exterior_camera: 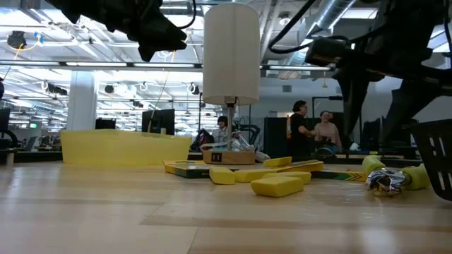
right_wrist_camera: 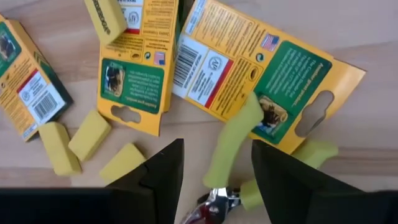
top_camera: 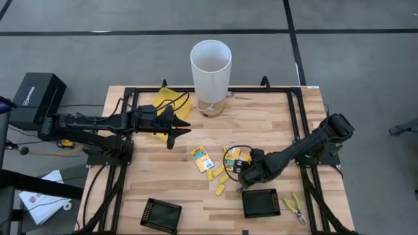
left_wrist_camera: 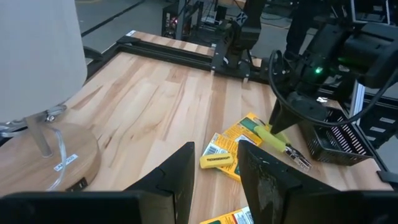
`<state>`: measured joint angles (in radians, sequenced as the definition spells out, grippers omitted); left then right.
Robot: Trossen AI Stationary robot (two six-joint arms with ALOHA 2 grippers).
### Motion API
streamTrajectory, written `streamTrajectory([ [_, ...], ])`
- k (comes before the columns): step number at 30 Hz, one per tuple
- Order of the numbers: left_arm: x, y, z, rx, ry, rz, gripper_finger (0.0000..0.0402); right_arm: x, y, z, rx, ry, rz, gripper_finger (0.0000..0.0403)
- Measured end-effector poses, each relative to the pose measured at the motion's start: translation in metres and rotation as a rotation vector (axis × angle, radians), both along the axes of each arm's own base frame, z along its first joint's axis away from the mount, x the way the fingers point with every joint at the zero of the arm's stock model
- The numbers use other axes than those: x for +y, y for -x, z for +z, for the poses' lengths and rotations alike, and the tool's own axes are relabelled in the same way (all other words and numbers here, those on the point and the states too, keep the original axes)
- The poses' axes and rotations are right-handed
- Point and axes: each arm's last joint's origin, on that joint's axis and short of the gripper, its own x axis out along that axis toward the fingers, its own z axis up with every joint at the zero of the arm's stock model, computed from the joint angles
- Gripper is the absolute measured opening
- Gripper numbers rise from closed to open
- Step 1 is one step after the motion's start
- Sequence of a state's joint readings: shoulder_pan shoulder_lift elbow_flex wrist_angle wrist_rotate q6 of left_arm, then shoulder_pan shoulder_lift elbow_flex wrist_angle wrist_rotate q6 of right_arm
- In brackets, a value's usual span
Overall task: Pick & Place School Supplies
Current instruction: Put the punch pliers into the bottom right black bin
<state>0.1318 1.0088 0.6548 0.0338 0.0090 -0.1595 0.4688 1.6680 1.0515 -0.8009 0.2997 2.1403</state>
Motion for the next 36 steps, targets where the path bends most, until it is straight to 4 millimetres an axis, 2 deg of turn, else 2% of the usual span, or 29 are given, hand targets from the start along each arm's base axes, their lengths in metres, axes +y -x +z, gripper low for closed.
streamTrajectory([
  [5,0.004,0.001,-0.001,0.006,0.000,0.018,0.0118,-0.002,-0.002,-0.001,0.002,0.006,-0.009,0.0182],
  [12,0.009,0.002,-0.001,0.010,0.013,0.011,0.0117,-0.001,-0.004,-0.016,0.064,-0.002,-0.014,0.0189],
  [29,0.019,0.004,-0.002,0.015,0.026,0.026,0.0117,-0.003,-0.005,-0.017,0.064,-0.010,-0.023,0.0185],
  [36,0.019,0.004,-0.002,0.016,0.027,0.025,0.0118,-0.007,0.003,-0.035,0.061,-0.018,-0.038,0.0178],
])
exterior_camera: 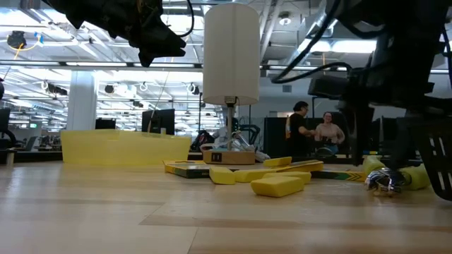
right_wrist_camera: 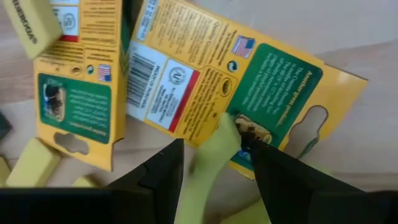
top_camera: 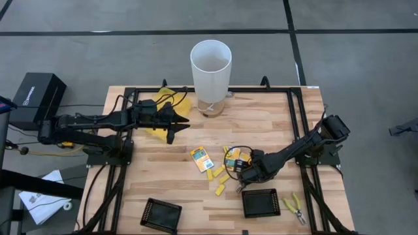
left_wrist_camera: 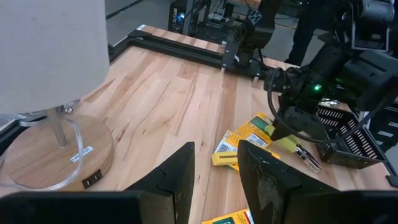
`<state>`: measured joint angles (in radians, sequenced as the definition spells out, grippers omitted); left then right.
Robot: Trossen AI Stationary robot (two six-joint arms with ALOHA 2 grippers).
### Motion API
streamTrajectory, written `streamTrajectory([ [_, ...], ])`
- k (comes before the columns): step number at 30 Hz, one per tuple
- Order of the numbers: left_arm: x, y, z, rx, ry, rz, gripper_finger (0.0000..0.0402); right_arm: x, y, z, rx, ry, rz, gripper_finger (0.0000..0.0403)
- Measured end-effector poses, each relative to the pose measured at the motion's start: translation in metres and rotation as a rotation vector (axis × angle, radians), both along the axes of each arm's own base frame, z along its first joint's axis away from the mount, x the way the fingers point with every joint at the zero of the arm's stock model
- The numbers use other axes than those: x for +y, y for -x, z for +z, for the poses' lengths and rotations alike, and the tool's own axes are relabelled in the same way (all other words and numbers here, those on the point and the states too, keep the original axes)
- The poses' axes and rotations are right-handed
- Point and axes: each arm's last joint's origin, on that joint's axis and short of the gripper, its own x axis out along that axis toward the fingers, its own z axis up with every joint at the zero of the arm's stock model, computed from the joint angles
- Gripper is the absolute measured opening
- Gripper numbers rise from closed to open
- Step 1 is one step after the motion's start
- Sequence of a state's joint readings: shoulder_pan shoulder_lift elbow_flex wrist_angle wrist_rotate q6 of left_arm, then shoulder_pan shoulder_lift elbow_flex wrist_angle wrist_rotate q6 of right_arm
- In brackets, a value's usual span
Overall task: Pick & Place School Supplies
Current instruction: Put the punch pliers into the bottom right black bin
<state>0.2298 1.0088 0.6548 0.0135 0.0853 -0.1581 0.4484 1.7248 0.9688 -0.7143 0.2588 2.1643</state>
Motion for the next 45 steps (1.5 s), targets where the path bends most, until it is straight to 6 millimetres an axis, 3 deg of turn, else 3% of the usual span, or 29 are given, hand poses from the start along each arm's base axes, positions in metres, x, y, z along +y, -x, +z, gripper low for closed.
streamTrajectory([
  [10,0.000,0.001,-0.002,0.016,0.003,0.001,0.0117,-0.006,-0.001,-0.002,0.004,0.000,-0.008,0.0143],
  [22,-0.001,0.004,-0.016,0.076,0.020,0.003,0.0117,-0.018,-0.006,-0.002,0.017,0.022,0.031,0.0024],
  [28,-0.001,0.004,-0.014,0.048,0.017,0.004,0.0118,-0.022,-0.009,-0.001,-0.003,0.046,0.044,0.0024],
  [35,-0.001,0.002,0.002,-0.106,-0.013,0.005,0.0118,-0.039,-0.012,0.031,-0.173,0.158,0.057,0.0024],
  [45,0.000,0.002,0.004,-0.123,0.011,0.013,0.0117,-0.061,0.002,0.081,-0.280,0.242,0.215,0.0024],
])
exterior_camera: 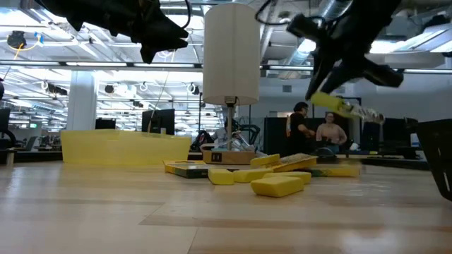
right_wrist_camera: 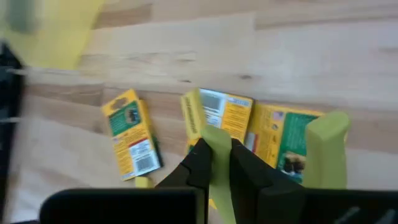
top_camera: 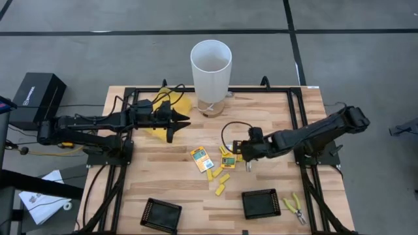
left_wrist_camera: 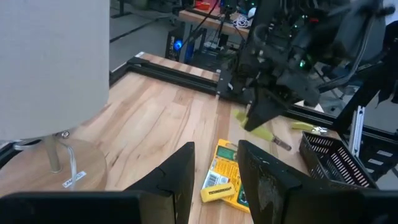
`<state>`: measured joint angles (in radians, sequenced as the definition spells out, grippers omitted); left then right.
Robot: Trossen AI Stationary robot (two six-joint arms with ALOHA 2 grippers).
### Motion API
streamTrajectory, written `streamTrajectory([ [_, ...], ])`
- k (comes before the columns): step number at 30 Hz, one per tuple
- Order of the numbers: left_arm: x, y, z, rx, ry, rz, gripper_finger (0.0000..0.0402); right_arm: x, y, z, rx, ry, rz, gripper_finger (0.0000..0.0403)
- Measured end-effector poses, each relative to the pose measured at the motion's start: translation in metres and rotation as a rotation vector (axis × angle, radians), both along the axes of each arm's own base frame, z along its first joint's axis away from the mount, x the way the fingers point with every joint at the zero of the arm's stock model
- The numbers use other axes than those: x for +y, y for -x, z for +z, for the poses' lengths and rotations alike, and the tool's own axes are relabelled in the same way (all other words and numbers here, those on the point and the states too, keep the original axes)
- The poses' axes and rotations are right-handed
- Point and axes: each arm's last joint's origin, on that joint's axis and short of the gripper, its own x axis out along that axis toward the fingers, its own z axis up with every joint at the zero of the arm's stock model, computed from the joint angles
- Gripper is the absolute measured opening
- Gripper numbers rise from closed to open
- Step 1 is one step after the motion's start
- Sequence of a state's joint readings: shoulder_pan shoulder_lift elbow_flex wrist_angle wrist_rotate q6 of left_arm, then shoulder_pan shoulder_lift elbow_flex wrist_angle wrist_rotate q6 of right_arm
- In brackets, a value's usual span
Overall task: Pick & Place School Supplies
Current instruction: Put the punch pliers into the bottom right black bin
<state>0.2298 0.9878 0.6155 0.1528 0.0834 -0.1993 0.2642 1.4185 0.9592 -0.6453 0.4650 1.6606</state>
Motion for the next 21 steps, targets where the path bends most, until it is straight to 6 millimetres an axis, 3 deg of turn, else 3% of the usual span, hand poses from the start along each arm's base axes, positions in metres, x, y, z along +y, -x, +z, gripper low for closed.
streamTrajectory([
  [10,0.000,0.000,0.002,-0.023,0.010,0.017,0.0117,0.003,0.018,0.022,-0.025,0.049,0.116,0.0024],
  [16,0.001,0.000,0.002,-0.024,0.008,0.018,0.0117,0.026,0.012,0.039,-0.171,0.080,0.395,0.0024],
  [21,0.001,0.000,0.002,-0.025,0.008,0.018,0.0117,0.050,0.014,0.031,-0.132,0.056,0.603,0.0024],
])
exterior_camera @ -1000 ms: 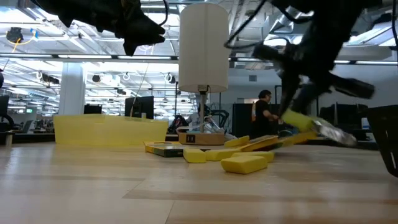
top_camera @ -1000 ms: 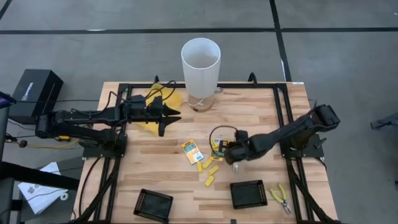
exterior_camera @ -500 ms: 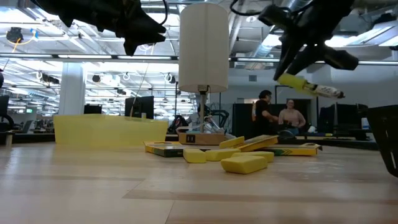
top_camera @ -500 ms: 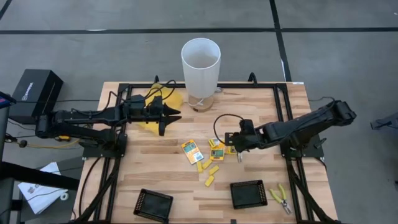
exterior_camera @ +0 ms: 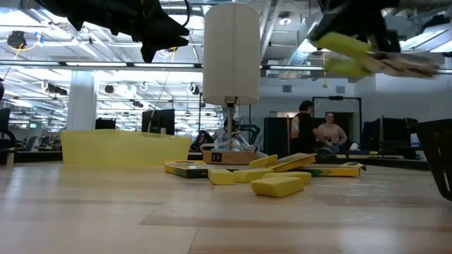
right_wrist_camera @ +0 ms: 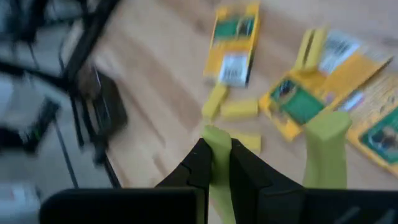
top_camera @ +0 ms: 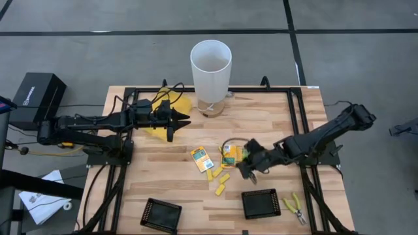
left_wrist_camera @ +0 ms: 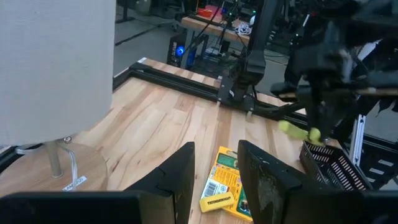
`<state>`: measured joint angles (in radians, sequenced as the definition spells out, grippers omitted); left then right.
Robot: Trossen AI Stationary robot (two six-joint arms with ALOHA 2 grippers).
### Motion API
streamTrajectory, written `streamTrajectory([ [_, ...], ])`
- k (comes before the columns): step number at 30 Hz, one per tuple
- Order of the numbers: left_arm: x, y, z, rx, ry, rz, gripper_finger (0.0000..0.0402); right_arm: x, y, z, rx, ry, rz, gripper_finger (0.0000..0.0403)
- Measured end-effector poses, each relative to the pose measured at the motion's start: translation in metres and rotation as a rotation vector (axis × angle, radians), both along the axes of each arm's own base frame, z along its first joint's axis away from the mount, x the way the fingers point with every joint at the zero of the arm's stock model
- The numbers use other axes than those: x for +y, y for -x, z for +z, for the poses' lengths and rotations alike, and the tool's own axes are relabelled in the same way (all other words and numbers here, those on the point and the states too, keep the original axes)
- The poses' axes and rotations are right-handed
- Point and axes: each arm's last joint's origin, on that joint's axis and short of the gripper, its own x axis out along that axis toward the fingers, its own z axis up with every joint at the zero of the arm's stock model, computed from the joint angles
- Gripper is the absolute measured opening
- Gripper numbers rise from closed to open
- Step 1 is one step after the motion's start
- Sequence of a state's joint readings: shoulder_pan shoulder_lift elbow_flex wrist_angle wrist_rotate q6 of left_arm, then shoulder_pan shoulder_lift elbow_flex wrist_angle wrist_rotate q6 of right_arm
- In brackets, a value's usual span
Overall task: Pick & Place School Supplies
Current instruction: Put the punch pliers into the bottom right black bin
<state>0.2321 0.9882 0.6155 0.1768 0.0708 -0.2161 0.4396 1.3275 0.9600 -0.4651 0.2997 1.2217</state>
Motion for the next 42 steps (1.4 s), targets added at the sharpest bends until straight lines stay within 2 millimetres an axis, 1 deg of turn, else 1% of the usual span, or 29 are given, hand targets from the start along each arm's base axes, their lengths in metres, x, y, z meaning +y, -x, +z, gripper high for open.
streamTrajectory([
  [5,0.000,0.000,0.000,-0.005,0.004,0.001,0.0117,0.027,0.008,-0.006,0.045,-0.010,0.221,0.0024],
  [8,0.000,0.000,0.001,-0.006,0.006,0.001,0.0117,0.041,0.011,-0.006,0.018,-0.017,0.315,0.0023],
  [11,0.000,0.000,0.000,-0.009,0.022,0.004,0.0117,0.052,0.015,-0.004,-0.012,-0.002,0.385,0.0024],
  [15,0.000,0.000,0.000,-0.012,0.049,0.025,0.0117,0.062,0.020,-0.009,0.009,0.019,0.485,0.0023],
  [18,0.001,0.000,0.000,-0.011,0.046,0.041,0.0117,0.075,0.020,-0.020,0.042,0.034,0.589,0.0023],
  [22,0.001,0.000,0.000,-0.013,0.056,0.069,0.0117,0.089,0.017,-0.040,0.094,0.047,0.721,0.0023],
  [27,0.002,0.000,0.000,-0.008,0.063,0.079,0.0117,0.096,0.015,-0.058,0.151,0.088,0.789,0.0023],
  [36,0.002,0.001,-0.002,0.012,0.068,0.086,0.0117,0.104,0.008,-0.075,0.162,0.072,0.874,0.0023],
  [39,0.002,0.001,-0.002,0.013,0.068,0.086,0.0117,0.105,0.008,-0.082,0.193,0.080,0.881,0.0023],
  [42,0.002,0.001,-0.003,0.016,0.067,0.090,0.0117,0.105,0.008,-0.084,0.205,0.084,0.886,0.0023],
])
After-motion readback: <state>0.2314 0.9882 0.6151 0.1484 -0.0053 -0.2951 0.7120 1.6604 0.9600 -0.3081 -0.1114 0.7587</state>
